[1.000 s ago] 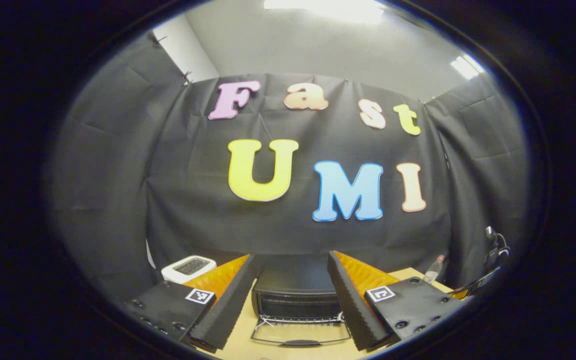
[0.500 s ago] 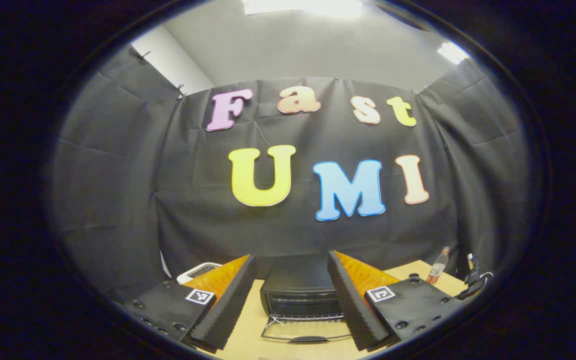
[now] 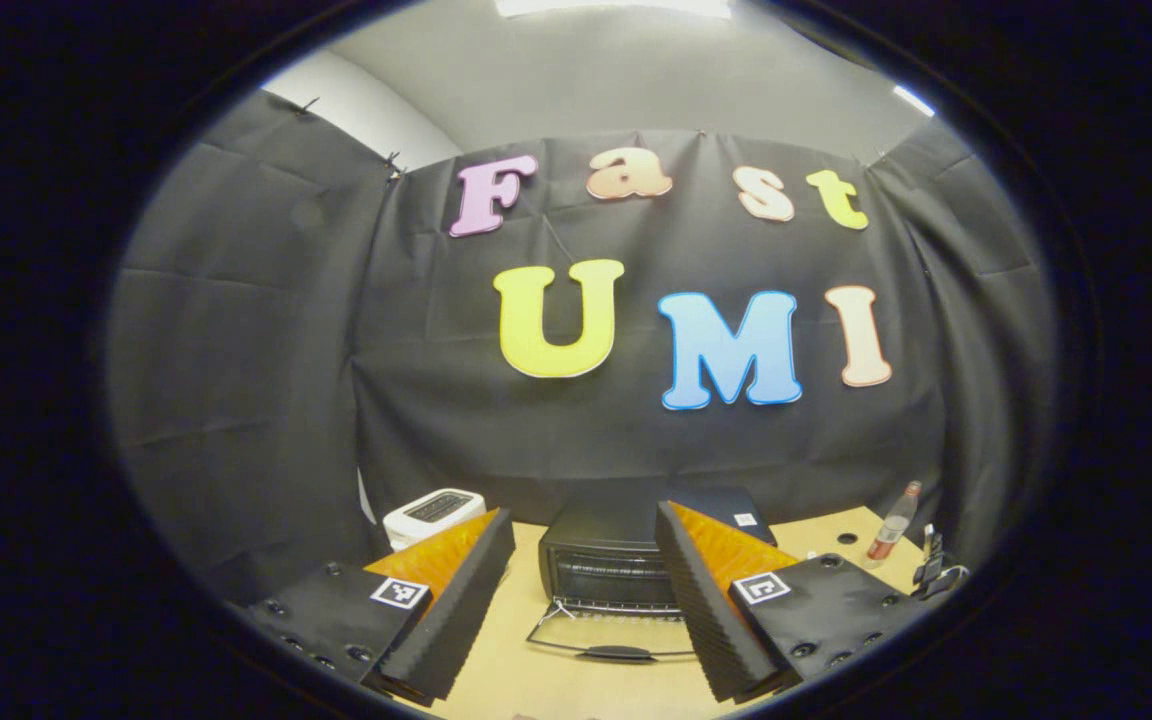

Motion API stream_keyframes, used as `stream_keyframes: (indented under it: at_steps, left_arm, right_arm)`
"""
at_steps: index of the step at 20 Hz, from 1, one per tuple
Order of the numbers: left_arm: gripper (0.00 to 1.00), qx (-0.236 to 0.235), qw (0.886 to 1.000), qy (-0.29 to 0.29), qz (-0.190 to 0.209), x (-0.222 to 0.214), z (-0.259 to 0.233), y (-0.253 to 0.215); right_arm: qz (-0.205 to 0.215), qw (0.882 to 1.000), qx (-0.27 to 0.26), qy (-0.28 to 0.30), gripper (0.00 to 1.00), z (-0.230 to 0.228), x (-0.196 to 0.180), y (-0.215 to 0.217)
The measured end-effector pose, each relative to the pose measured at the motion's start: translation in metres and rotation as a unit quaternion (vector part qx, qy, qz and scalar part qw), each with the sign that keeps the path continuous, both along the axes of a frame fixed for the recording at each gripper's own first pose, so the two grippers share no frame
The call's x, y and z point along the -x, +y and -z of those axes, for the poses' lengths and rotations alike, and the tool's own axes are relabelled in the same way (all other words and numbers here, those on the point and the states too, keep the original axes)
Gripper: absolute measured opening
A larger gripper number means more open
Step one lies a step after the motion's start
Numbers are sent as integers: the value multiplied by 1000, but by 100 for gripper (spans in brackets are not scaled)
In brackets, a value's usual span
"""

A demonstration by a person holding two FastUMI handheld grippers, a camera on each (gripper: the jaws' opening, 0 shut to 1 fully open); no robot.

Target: Open the electric oven with the left hand, put the food in, and close the electric oven.

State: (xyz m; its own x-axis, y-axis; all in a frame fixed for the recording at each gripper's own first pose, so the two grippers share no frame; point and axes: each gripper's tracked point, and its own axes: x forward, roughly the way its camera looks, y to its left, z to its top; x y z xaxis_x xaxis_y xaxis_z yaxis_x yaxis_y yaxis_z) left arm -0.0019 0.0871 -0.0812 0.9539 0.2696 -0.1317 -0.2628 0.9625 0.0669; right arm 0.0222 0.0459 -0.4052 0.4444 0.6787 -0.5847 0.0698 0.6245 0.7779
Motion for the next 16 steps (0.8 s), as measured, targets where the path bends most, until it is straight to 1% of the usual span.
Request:
stream_keyframes:
  at_steps: [1,2,3,4,5,6,7,11,14,16]
  left_arm:
    - [98,0,1000,-5,-1,2,-3,-2]
    - [98,0,1000,-5,1,2,-3,-5]
    - [97,1,1000,-1,5,3,1,-7]
    - [96,0,1000,3,10,1,4,-9]
    - [95,0,1000,4,12,-3,5,-7]
    - [96,5,1000,5,14,-6,7,-6]
    - [98,14,1000,5,19,-9,8,-7]
    - [98,32,999,-9,36,-20,1,3]
    - [98,37,998,-15,49,-23,-2,16]
    - [98,40,997,-15,57,-23,-4,27]
  right_arm:
    - [-5,1000,-18,-2,40,2,0,5]
    - [-8,1000,-30,-2,41,3,-3,15]
    - [6,999,-31,-3,41,27,-16,44]
    - [5,999,-32,-3,12,16,-13,24]
    - [4,999,-34,-8,12,13,-14,25]
    - [6,999,-29,-12,12,10,-18,22]
    - [7,999,-29,-14,4,5,-14,24]
    - [33,999,-30,-28,4,-21,-13,19]
    - [59,996,-51,-43,4,-49,-15,25]
    - [73,993,-70,-56,4,-70,-18,36]
